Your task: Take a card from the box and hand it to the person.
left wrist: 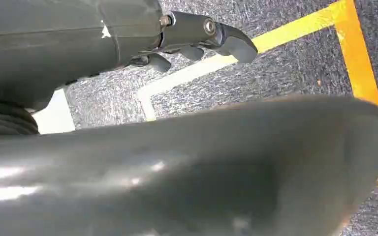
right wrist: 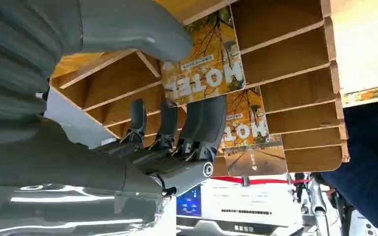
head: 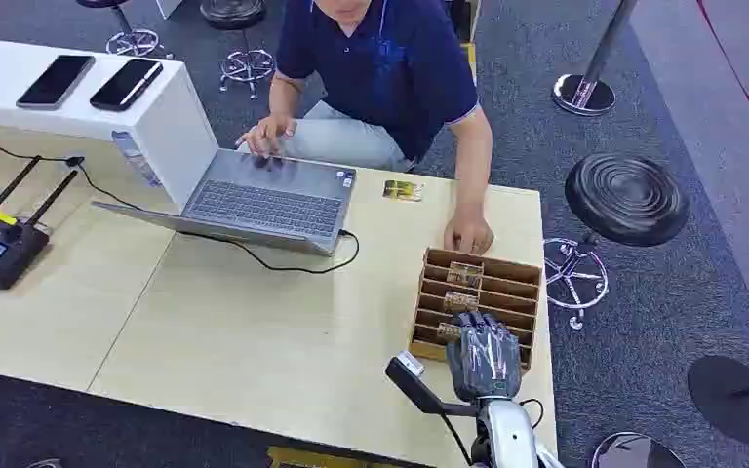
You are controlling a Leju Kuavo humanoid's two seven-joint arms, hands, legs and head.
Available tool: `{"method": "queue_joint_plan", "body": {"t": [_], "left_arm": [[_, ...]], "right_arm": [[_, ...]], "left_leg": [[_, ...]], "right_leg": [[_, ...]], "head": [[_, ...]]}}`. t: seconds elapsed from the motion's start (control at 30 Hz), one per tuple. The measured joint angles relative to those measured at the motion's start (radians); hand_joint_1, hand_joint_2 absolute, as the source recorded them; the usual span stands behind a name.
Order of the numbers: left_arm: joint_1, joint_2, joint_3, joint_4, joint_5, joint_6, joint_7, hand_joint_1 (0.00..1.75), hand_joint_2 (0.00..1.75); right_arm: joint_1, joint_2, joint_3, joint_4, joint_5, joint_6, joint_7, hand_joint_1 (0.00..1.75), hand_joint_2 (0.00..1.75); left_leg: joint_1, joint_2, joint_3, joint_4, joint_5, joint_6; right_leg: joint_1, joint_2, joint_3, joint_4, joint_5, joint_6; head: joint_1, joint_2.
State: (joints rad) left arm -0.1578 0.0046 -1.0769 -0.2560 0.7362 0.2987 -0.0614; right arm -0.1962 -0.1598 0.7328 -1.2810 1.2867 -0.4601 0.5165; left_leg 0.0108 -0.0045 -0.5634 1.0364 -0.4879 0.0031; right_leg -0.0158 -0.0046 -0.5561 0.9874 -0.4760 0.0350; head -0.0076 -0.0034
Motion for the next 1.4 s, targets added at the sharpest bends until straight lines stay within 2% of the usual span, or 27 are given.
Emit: {"method": "queue_joint_plan", "body": {"t": [0.23, 0.33, 0.37, 0.4, 0.43, 0.53, 0.63, 0.67, 0.73, 0.8, 1.4], "left_arm": [[0.000, 0.000, 0.000, 0.000, 0.000, 0.000, 0.000, 0.00, 0.00], [0.000, 0.000, 0.000, 0.000, 0.000, -0.001, -0.001, 0.00, 0.00], [0.000, 0.000, 0.000, 0.000, 0.000, -0.005, 0.000, 0.00, 0.00], [0.000, 0.000, 0.000, 0.000, 0.002, -0.014, 0.006, 0.00, 0.00], [0.000, 0.000, 0.000, 0.000, 0.006, -0.030, 0.016, 0.00, 0.00], [0.001, 0.002, 0.001, 0.000, 0.033, -0.109, 0.063, 0.00, 0.00], [0.005, 0.010, 0.002, 0.000, 0.054, -0.169, 0.097, 0.00, 0.00], [0.007, 0.013, 0.003, 0.000, 0.054, -0.165, 0.092, 0.00, 0.00], [0.008, 0.014, 0.003, 0.000, 0.017, -0.076, 0.031, 0.00, 0.00], [0.004, 0.010, 0.003, 0.000, -0.003, -0.013, 0.001, 0.00, 0.00], [0.003, 0.000, 0.002, 0.000, -0.015, -0.005, -0.014, 0.00, 0.00]], "right_arm": [[0.000, 0.000, 0.000, 0.000, 0.000, 0.000, 0.000, 0.79, 1.75], [0.000, 0.001, 0.000, 0.001, 0.000, 0.001, 0.002, 0.87, 1.75], [0.000, 0.001, 0.000, 0.001, 0.000, 0.001, 0.004, 0.93, 1.75], [0.000, 0.002, 0.000, 0.002, 0.000, 0.002, 0.005, 1.22, 1.75], [-0.001, 0.002, 0.000, 0.003, 0.000, 0.002, 0.005, 1.40, 1.75], [-0.005, 0.002, 0.000, 0.008, -0.010, 0.000, 0.000, 1.61, 1.75], [-0.010, 0.003, 0.000, 0.014, -0.018, -0.005, -0.014, 1.61, 1.75], [-0.011, 0.005, 0.000, 0.016, -0.022, -0.007, -0.014, 1.61, 1.75], [-0.014, 0.006, 0.000, 0.020, -0.026, -0.012, -0.011, 1.59, 1.75], [-0.014, 0.006, 0.000, 0.023, -0.027, -0.011, -0.007, 1.57, 1.75], [-0.015, 0.008, 0.000, 0.025, -0.028, -0.012, -0.004, 1.55, 1.75]], "left_leg": [[0.000, 0.000, 0.000, 0.000, 0.000, 0.000], [0.000, 0.000, 0.000, 0.000, 0.000, 0.000], [0.000, 0.000, 0.000, 0.000, 0.000, 0.000], [0.000, 0.000, 0.000, 0.000, 0.000, 0.000], [0.000, 0.000, 0.000, 0.000, 0.000, 0.000], [0.000, 0.000, 0.000, 0.000, 0.000, 0.000], [0.000, 0.000, 0.000, 0.000, 0.000, 0.000], [0.000, 0.000, 0.000, 0.000, 0.000, 0.000], [0.000, 0.000, 0.000, 0.000, 0.000, 0.000], [0.000, 0.000, 0.000, 0.000, 0.000, 0.000], [0.000, 0.000, 0.000, 0.000, 0.000, 0.000]], "right_leg": [[0.000, 0.000, 0.000, 0.000, 0.000, 0.000], [0.000, 0.000, 0.000, 0.000, 0.000, 0.000], [0.000, 0.000, 0.000, 0.000, 0.000, 0.000], [0.000, 0.000, 0.000, 0.000, 0.000, 0.000], [0.000, 0.000, 0.000, 0.000, 0.000, 0.000], [0.000, 0.000, 0.000, 0.000, 0.000, 0.000], [0.000, 0.000, 0.000, 0.000, 0.000, 0.000], [0.000, 0.000, 0.000, 0.000, 0.000, 0.000], [0.000, 0.000, 0.000, 0.000, 0.000, 0.000], [0.000, 0.000, 0.000, 0.000, 0.000, 0.000], [0.000, 0.000, 0.000, 0.000, 0.000, 0.000]], "head": [[0.000, 0.000], [0.000, 0.000], [0.000, 0.000], [0.000, 0.000], [0.000, 0.000], [0.000, 0.000], [0.000, 0.000], [0.000, 0.000], [0.000, 0.000], [0.000, 0.000], [0.000, 0.000]]}}
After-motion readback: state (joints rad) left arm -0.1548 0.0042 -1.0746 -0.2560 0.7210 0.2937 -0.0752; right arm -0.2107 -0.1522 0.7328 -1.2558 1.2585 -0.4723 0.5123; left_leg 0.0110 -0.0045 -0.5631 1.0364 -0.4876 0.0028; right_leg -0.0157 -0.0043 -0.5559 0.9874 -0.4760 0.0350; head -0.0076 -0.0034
